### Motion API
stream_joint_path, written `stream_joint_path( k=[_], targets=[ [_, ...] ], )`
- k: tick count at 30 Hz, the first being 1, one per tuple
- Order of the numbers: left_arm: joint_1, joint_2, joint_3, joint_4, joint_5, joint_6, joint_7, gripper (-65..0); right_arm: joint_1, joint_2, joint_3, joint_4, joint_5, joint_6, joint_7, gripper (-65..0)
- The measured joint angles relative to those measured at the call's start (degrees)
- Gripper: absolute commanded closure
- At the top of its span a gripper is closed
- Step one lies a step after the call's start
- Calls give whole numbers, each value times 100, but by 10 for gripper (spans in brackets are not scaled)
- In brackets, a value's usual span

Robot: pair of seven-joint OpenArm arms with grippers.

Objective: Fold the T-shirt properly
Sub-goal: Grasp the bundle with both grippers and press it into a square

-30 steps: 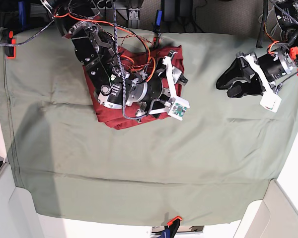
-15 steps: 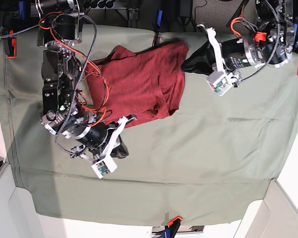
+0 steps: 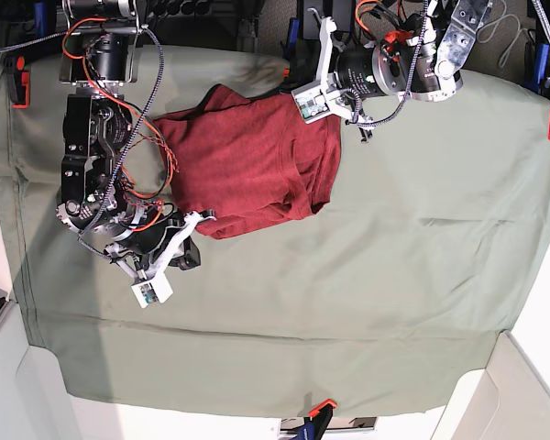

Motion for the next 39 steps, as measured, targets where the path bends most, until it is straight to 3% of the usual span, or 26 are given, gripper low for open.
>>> stream_joint_path(
  k=[9, 16, 27, 39],
  targets=[
    [-365, -13, 9, -1130, -11, 0, -321, -9, 0, 2, -13, -46, 249, 0, -146, 0],
    [-835, 17, 11, -1921, -299, -199, -675, -9, 2, 2, -11, -426, 256, 0, 9, 0],
    [-1928, 444, 20, -2959, -251, -240, -693, -9, 0, 2, -11, -686, 227, 0, 44, 0],
    [-3117, 490, 22, -3936, 101, -149, -640, -9, 0, 2, -11, -686, 116, 0, 39, 0]
  ],
)
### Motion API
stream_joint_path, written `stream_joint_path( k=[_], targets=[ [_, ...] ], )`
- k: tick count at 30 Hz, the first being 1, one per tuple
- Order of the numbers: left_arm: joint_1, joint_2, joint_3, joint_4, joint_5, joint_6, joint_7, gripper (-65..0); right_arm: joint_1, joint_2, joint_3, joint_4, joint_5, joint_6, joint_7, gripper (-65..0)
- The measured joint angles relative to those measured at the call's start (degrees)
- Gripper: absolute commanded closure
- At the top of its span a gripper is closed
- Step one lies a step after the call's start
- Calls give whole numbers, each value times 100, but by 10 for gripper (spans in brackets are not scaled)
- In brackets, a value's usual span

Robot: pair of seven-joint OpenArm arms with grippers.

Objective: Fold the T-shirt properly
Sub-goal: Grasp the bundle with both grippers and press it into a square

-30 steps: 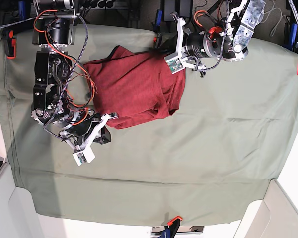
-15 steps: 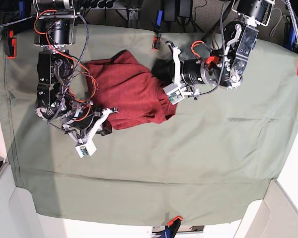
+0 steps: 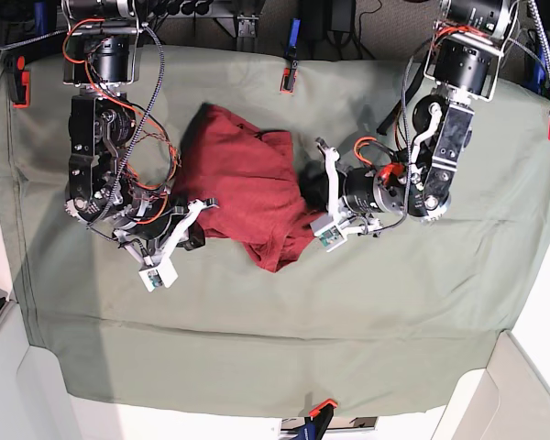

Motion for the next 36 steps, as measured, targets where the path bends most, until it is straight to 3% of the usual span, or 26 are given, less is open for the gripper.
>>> stream_joint_path(
  k=[8, 10, 16, 19, 25, 32, 36],
  targets=[
    [-984, -20, -4, -1152, 138, 66, 2, -9, 0, 0, 0, 0, -179, 0, -2, 0],
    [-988, -68, -7, -1150, -304, 105, 415, -9, -2, 0, 0, 0, -256, 0, -4, 0],
    [-610, -511, 0, -675, -2612, 166, 2028, -9, -33, 0, 0, -63, -289, 0, 4, 0],
    [-229, -774, 4, -164, -3283, 168, 2568, -9, -98, 15, -7, -326, -348, 28, 7, 0],
    [295, -1163, 9, 459, -3928, 166, 2568, -9, -35, 61, -114, -804, -33, 61, 179, 0],
    [763, -1537, 0, 745, -3958, 166, 2570, -9, -337, 81, -1025, -671, 302, 144, 352, 0],
    [835, -1832, -2, 750, -3958, 166, 2577, -9, -566, 98, -1416, -433, 234, -7, 352, 0]
  ],
)
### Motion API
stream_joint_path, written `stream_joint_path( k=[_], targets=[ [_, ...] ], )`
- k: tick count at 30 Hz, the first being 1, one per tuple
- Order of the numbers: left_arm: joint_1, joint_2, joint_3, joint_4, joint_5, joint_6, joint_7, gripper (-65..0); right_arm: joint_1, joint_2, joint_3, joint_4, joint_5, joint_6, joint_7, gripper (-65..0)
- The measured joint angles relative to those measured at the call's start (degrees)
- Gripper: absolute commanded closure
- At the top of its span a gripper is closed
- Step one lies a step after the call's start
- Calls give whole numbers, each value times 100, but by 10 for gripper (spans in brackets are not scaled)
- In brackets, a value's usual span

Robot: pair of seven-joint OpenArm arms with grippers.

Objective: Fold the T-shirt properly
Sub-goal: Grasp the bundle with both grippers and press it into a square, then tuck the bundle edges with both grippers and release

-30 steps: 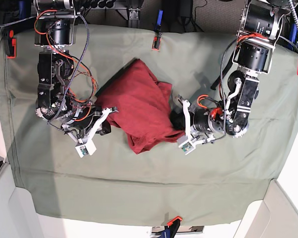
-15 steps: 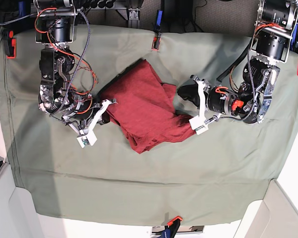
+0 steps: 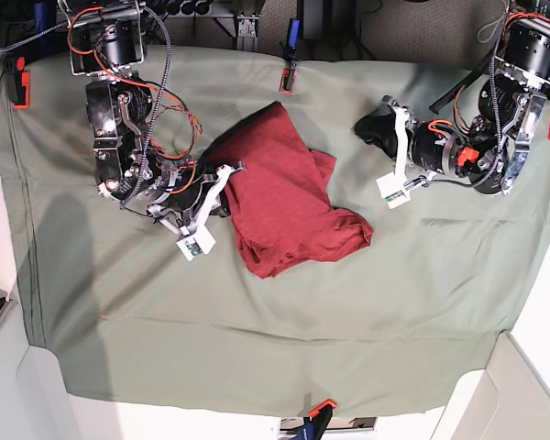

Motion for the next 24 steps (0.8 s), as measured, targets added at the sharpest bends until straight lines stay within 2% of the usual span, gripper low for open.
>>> stream_joint_path(
  k=[3, 5, 8, 18, 24],
  targets=[
    [-9, -138, 0, 2, -7, -2, 9, -9, -227, -15, -118, 426, 92, 37, -289, 0],
    [0, -208, 0, 2, -4, -2, 28, -9, -483, -33, -127, 802, 122, 72, -282, 0],
    [-4, -269, 0, 2, -2, 0, 26, -9, -616, -81, -157, 1233, 55, 116, -745, 0],
    [-9, -264, -11, 2, -44, 0, 31, -9, -625, -83, -170, 1432, 291, 116, -743, 0],
    [-9, -435, -50, 2, -90, 0, 68, -9, -627, -81, -221, 1432, 686, 118, -957, 0]
  ],
)
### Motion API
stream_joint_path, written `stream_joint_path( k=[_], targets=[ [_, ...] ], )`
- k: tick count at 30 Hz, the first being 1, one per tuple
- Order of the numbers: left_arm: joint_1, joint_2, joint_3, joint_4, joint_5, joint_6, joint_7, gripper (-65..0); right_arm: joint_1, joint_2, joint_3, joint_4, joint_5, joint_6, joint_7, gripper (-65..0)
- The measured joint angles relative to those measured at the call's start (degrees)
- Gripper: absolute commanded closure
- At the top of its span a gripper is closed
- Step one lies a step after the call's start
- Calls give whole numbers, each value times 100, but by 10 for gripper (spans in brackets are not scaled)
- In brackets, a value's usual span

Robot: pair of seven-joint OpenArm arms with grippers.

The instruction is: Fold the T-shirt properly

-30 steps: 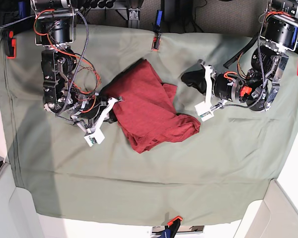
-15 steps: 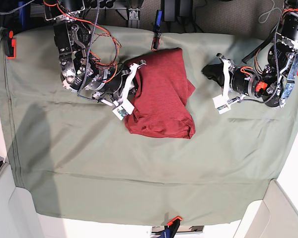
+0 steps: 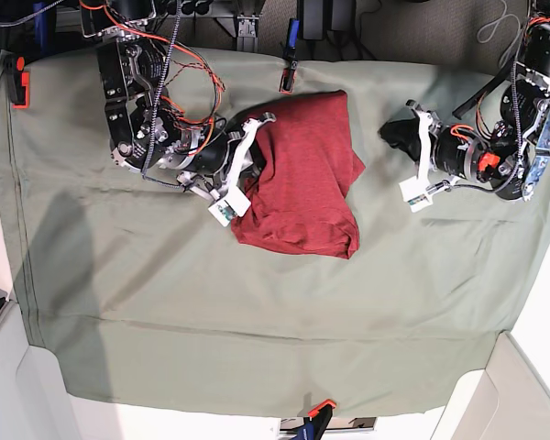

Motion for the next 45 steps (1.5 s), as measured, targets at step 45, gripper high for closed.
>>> stream_joint_path(
  k=[45],
  targets=[
    [6304, 1316, -4325, 2284, 1069, -13, -223, -9, -5143, 1886, 2745, 3117, 935, -111, -616, 0]
  ],
)
